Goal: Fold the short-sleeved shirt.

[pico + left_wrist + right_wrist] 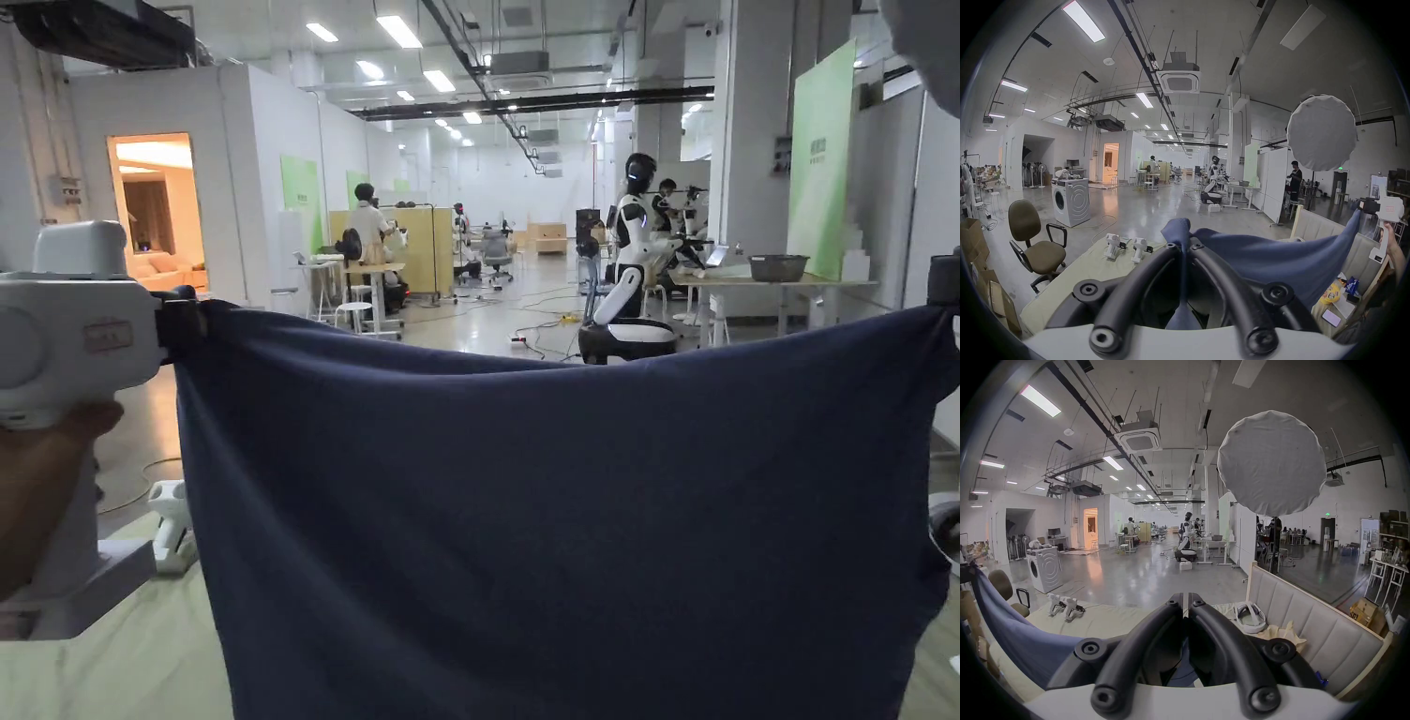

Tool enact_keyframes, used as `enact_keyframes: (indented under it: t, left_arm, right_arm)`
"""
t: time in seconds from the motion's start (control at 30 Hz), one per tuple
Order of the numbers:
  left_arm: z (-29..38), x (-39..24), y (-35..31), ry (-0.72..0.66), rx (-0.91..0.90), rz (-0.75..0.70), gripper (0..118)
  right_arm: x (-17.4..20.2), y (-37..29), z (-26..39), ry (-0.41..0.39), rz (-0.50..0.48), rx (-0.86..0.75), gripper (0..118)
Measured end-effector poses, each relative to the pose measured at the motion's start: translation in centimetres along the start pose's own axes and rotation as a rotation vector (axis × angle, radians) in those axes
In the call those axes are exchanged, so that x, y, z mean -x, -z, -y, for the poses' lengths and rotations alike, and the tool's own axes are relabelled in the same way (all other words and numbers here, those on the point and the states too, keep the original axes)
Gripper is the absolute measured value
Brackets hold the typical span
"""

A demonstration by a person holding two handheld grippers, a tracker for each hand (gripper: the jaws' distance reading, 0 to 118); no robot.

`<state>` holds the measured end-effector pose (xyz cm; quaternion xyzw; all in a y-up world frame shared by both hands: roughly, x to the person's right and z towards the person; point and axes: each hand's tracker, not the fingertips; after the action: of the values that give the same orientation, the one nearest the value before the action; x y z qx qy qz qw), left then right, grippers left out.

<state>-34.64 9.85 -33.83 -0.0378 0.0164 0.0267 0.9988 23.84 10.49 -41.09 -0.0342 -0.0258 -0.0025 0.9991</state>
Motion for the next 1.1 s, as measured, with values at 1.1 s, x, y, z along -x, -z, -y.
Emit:
enact_keyframes:
  t: [1.1]
  left_arm:
    - [8.3, -1.9, 24.9, -0.041, 0.132, -0.003, 5]
  right_arm:
    - [1.1, 20.4, 3.8, 0.06, 0.029, 0.014, 4]
